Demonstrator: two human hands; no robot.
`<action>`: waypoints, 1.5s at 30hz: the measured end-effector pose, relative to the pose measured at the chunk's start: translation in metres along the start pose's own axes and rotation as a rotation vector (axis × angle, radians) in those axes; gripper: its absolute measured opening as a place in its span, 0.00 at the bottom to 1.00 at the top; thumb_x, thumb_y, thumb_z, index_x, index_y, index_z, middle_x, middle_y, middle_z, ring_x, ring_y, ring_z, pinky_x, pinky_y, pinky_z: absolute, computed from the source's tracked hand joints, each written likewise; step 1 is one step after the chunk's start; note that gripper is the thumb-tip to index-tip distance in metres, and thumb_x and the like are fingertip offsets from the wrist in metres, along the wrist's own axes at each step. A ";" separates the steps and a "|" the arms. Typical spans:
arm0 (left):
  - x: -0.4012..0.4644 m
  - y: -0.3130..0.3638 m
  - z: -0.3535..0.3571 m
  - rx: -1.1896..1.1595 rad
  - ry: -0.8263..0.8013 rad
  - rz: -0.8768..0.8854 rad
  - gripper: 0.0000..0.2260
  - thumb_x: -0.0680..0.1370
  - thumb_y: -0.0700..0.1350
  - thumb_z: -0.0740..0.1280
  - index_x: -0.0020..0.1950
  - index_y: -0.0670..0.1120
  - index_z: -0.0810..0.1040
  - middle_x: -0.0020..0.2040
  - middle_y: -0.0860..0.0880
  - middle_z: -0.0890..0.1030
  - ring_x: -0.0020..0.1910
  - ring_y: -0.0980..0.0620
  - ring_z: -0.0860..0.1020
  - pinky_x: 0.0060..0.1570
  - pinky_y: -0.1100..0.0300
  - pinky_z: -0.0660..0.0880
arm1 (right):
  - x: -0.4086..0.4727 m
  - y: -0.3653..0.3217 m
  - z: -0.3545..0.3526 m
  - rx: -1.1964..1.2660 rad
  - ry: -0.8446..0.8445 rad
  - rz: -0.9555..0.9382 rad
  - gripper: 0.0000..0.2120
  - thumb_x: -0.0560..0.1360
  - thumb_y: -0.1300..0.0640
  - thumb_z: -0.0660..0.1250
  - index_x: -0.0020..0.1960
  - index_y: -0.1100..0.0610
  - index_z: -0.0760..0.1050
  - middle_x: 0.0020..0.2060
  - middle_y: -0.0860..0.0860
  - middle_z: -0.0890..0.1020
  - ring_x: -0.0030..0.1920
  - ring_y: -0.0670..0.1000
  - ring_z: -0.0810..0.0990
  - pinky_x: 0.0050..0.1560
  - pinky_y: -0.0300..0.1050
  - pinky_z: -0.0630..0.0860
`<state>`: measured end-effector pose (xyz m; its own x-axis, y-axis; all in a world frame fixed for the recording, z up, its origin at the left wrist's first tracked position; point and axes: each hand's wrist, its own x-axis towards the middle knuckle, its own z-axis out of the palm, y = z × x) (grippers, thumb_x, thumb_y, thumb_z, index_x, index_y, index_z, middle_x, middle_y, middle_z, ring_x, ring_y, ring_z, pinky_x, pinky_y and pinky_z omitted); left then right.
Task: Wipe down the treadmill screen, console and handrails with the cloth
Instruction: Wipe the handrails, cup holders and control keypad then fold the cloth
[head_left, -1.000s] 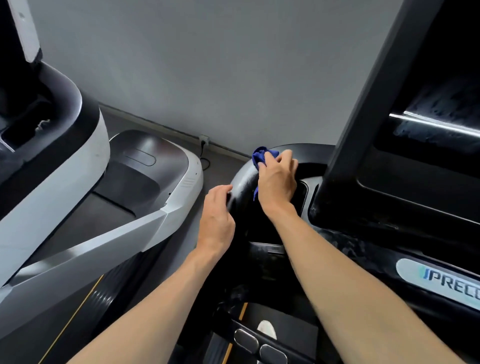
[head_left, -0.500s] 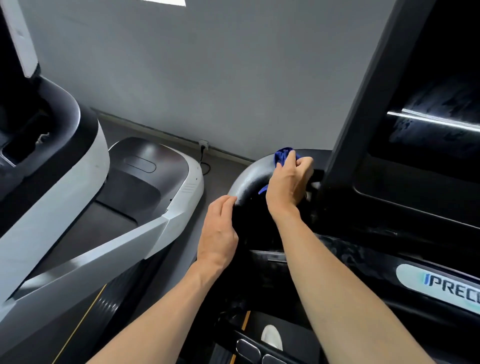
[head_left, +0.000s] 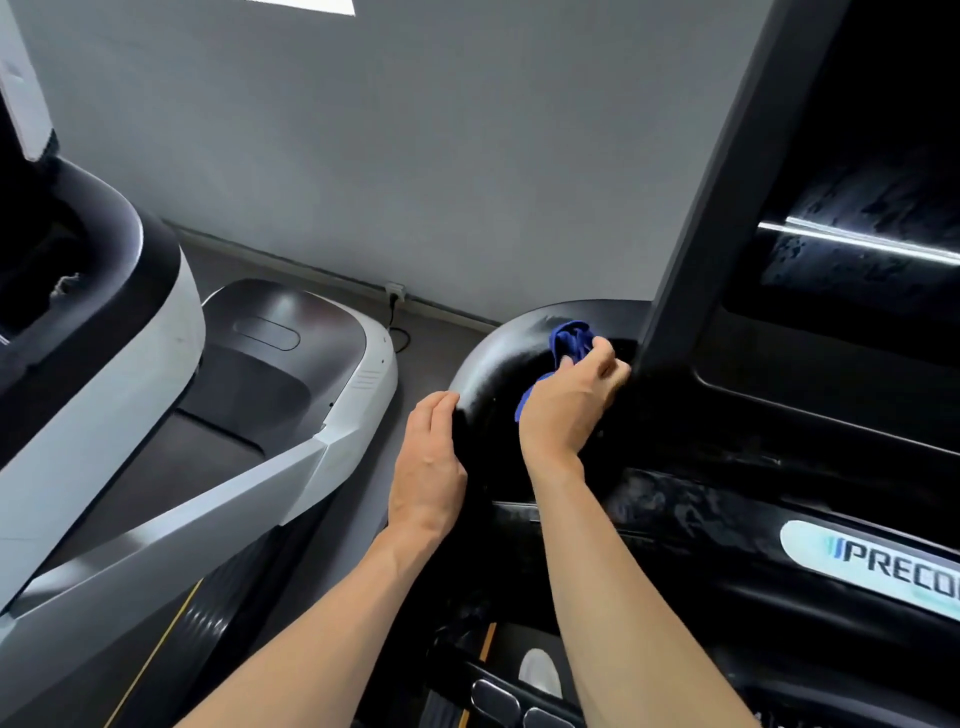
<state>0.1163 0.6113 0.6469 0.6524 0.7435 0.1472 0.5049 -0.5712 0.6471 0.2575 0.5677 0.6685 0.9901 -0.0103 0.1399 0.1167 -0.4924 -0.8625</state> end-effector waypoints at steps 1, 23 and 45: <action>0.000 -0.001 -0.001 -0.002 -0.004 0.003 0.31 0.71 0.24 0.57 0.73 0.42 0.71 0.71 0.49 0.70 0.70 0.53 0.68 0.69 0.67 0.62 | -0.004 -0.004 0.003 -0.014 -0.008 0.063 0.19 0.78 0.68 0.61 0.68 0.62 0.67 0.62 0.62 0.68 0.57 0.64 0.74 0.60 0.55 0.73; 0.002 -0.006 -0.001 -0.069 0.020 0.046 0.26 0.69 0.23 0.55 0.64 0.39 0.74 0.67 0.47 0.73 0.66 0.51 0.71 0.67 0.74 0.60 | -0.016 0.011 -0.019 -0.086 -0.191 0.208 0.15 0.81 0.62 0.59 0.65 0.63 0.74 0.60 0.61 0.73 0.50 0.59 0.77 0.55 0.47 0.70; 0.003 -0.004 -0.005 -0.196 0.037 0.009 0.20 0.72 0.35 0.54 0.61 0.42 0.75 0.60 0.50 0.75 0.57 0.57 0.72 0.59 0.74 0.65 | -0.052 0.011 0.009 -0.041 -0.154 -0.082 0.19 0.75 0.62 0.66 0.66 0.59 0.79 0.52 0.59 0.78 0.49 0.62 0.79 0.49 0.52 0.77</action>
<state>0.1134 0.6173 0.6484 0.6336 0.7527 0.1790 0.3768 -0.5023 0.7783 0.2077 0.5707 0.6478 0.9780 0.1632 0.1303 0.1976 -0.5209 -0.8304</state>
